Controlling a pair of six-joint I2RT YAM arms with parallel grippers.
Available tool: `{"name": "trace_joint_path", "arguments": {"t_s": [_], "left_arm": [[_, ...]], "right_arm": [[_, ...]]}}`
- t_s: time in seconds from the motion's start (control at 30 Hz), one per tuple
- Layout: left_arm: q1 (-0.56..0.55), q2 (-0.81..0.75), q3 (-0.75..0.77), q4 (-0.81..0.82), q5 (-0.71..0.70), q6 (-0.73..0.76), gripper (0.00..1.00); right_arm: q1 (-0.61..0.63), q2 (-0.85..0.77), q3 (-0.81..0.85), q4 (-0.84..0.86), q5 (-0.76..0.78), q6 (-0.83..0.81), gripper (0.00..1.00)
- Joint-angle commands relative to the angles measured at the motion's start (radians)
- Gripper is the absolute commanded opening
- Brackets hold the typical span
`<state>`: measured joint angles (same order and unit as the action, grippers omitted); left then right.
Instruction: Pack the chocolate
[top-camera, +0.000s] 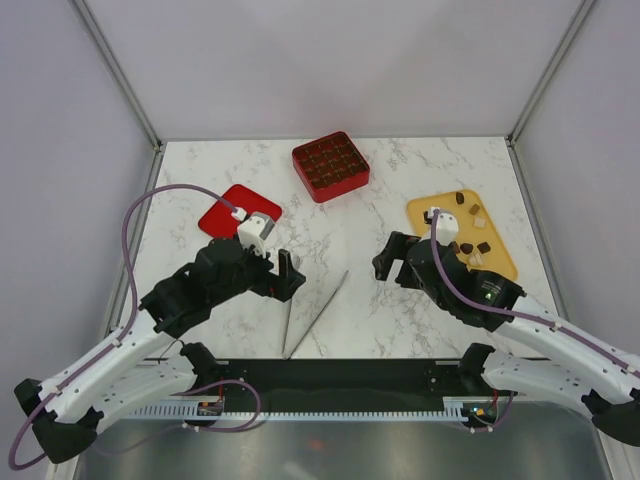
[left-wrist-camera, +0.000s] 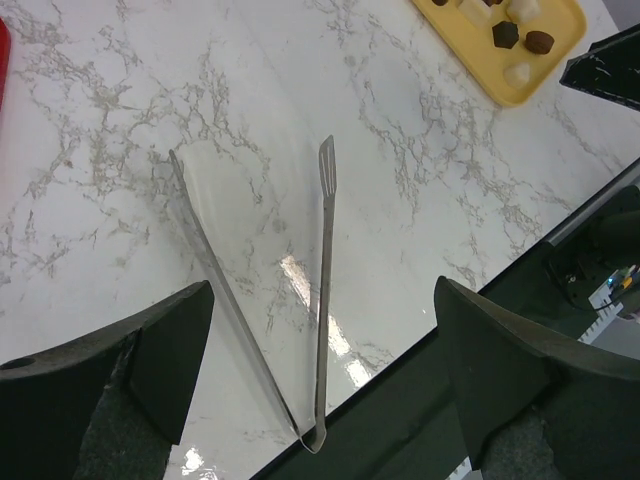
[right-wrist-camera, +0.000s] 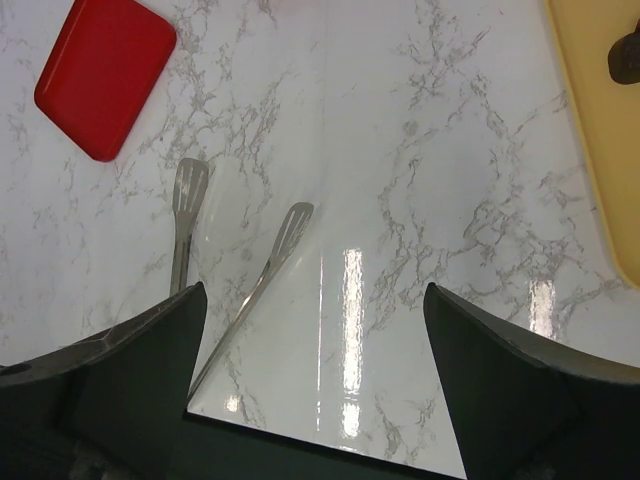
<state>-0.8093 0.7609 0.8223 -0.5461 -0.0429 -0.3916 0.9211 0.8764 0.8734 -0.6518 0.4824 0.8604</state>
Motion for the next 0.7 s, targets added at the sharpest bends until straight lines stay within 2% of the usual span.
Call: {"name": "trace_joint_path", "arguments": {"t_s": [0.0, 0.2, 0.5, 0.67], "left_arm": [[-0.002, -0.029, -0.003, -0.015, -0.048, -0.001, 0.99], [-0.001, -0.069, 0.000, -0.038, -0.052, 0.011, 0.99], [-0.001, -0.150, -0.032, -0.049, -0.066, 0.010, 1.00], [-0.001, -0.153, -0.034, -0.061, -0.078, 0.008, 1.00]], "right_arm": [[0.005, -0.002, -0.005, 0.006, 0.039, 0.020, 0.98], [0.005, 0.059, 0.006, -0.025, 0.050, 0.123, 0.98], [0.005, 0.312, 0.027, 0.021, -0.074, 0.310, 0.80], [0.018, 0.413, -0.007, 0.161, -0.151, 0.377, 0.76]]}}
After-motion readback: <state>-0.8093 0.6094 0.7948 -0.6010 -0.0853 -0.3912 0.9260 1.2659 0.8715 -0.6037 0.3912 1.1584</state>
